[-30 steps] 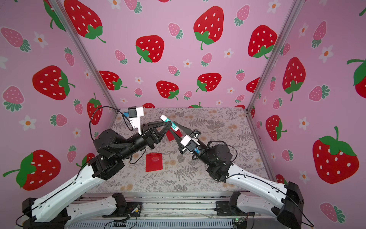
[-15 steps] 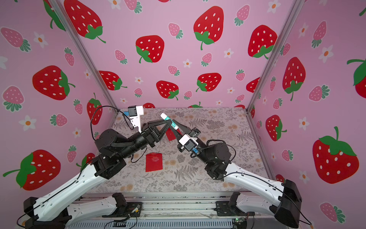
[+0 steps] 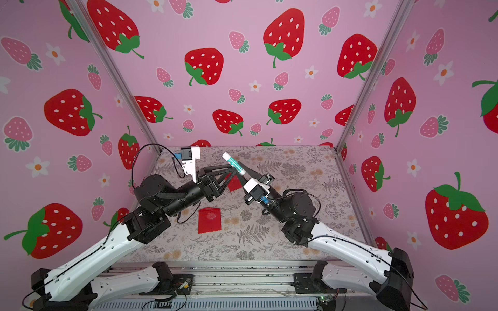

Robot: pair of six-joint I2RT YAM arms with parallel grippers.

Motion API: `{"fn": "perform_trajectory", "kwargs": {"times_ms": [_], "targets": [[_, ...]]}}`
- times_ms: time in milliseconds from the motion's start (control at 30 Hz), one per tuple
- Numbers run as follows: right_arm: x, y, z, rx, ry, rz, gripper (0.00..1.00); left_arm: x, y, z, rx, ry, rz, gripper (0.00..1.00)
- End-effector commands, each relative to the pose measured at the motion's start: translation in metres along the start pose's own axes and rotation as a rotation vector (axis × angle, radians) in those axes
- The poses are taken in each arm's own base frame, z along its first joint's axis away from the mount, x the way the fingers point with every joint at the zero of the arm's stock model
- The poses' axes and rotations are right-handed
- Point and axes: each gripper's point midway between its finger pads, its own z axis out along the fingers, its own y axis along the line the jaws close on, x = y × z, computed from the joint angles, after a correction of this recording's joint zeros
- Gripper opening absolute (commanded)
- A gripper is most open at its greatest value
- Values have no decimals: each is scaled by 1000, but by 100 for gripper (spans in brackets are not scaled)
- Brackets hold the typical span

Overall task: Seal the envelope with a glue stick
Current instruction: Unscrew the glue stick, then move the envelope to the center of the board.

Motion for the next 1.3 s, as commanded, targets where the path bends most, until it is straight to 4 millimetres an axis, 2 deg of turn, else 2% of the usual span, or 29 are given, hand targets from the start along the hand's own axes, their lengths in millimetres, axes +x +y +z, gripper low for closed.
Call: {"fn": "perform_trajectory", "kwargs": {"times_ms": [0, 167, 267, 300, 433, 600, 733, 833, 1000, 1100, 1267], "targets": [[0, -43, -7, 118, 81, 60, 0, 1, 14, -9, -94, 39, 73, 50], [35, -73, -30, 183, 247, 121, 0, 31, 36, -6, -159, 155, 105, 49], [66, -84, -45, 221, 380, 116, 0, 56, 49, 3, -171, 236, 114, 49], [67, -91, -53, 242, 402, 118, 0, 68, 50, 8, -150, 276, 111, 49], [100, -113, -87, 320, 564, 146, 0, 117, 67, 30, -118, 430, 96, 48], [129, -140, -129, 434, 714, 196, 0, 181, 94, 55, -87, 600, 79, 47], [149, -152, -161, 510, 810, 276, 0, 236, 108, 75, -39, 734, 90, 47], [164, -156, -181, 546, 882, 350, 0, 275, 114, 89, -8, 832, 129, 47], [182, -159, -211, 601, 981, 471, 0, 327, 111, 111, 55, 944, 237, 47], [187, -161, -225, 632, 1017, 527, 0, 353, 110, 124, 97, 982, 314, 47], [187, -165, -238, 658, 1025, 525, 0, 394, 122, 142, 125, 1032, 437, 47]]}}
